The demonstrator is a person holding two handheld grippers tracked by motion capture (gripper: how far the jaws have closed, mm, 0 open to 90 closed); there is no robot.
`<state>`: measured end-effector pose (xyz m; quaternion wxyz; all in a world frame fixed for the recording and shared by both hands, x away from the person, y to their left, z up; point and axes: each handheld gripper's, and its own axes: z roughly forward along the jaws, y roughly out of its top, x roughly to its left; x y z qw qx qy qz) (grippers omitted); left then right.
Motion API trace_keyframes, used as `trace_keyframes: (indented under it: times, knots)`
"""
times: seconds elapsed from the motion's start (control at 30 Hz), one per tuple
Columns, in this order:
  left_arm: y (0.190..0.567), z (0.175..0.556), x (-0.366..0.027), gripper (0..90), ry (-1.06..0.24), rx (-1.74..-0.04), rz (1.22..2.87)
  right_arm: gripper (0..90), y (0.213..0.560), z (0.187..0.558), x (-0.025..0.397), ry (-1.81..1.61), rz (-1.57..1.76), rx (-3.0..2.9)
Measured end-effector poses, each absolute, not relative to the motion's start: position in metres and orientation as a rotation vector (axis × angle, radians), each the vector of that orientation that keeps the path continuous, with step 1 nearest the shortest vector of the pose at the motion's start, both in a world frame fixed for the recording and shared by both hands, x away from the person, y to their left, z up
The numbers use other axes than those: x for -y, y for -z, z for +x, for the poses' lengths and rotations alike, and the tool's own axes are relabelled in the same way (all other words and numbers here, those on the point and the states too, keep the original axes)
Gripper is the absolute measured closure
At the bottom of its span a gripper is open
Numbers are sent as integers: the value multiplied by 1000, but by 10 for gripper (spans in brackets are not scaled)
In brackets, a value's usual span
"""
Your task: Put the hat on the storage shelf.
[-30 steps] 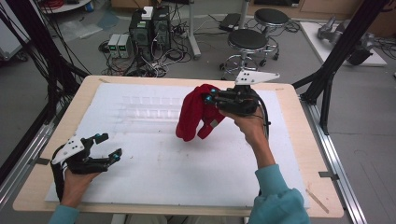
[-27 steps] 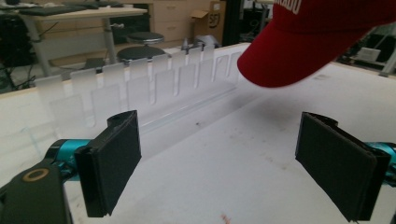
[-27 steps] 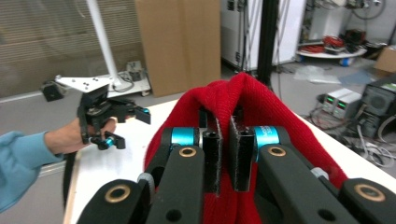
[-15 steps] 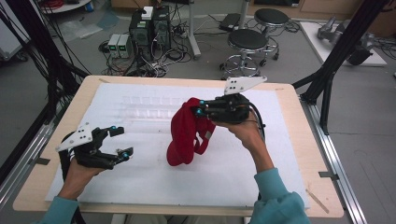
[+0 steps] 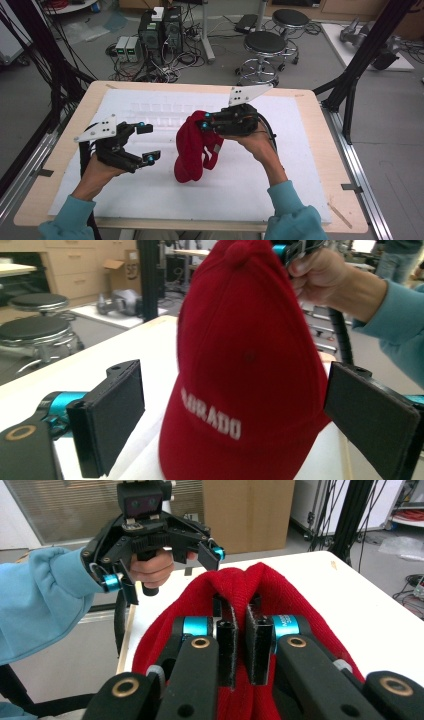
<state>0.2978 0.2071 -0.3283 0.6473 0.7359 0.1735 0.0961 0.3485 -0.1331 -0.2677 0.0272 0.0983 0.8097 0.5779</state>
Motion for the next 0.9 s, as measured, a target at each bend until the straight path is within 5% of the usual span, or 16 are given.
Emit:
trace_keyframes:
  times: [0.9]
  knots:
    - [320, 320, -141, 103, -146, -331, 1772, 858, 272, 349, 123, -1761, 227, -2563]
